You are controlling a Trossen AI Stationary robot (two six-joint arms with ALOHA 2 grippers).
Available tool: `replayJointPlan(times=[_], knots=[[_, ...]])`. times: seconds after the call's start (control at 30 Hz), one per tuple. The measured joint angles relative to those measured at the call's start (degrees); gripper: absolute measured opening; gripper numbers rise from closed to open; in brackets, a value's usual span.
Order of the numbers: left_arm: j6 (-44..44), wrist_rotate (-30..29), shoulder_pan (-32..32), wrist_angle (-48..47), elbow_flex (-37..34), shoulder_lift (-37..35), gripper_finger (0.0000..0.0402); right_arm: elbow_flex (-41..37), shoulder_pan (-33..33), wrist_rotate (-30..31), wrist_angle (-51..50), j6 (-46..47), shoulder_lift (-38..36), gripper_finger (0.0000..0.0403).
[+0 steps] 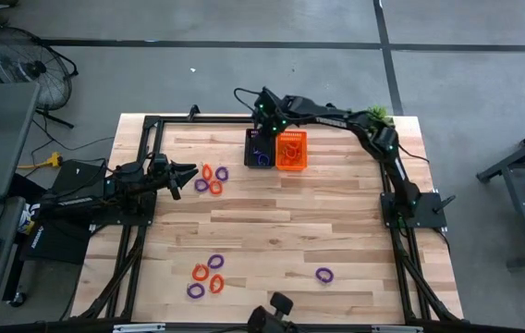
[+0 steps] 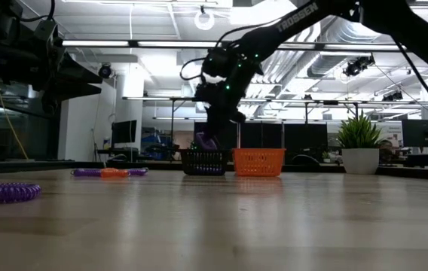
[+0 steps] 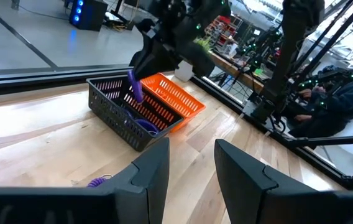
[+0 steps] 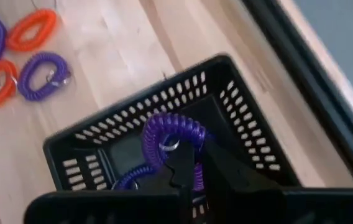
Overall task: Sort spring keychains
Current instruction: Put the purple spring keychain in the black bin
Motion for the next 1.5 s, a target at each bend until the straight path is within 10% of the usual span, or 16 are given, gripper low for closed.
replayJointPlan(times=[0.9,1.5], knots=[[0.0,0.0,0.0,0.0,0.0,0.0,0.0126,0.0,0.4,-0.4,-7.8,-1.4,-0.5,0.0117],[0.0,0.1,0.0,0.0,0.0,0.0,0.0126,0.0,14.7,-3.5,-34.4,0.7,-21.0,0.0119]])
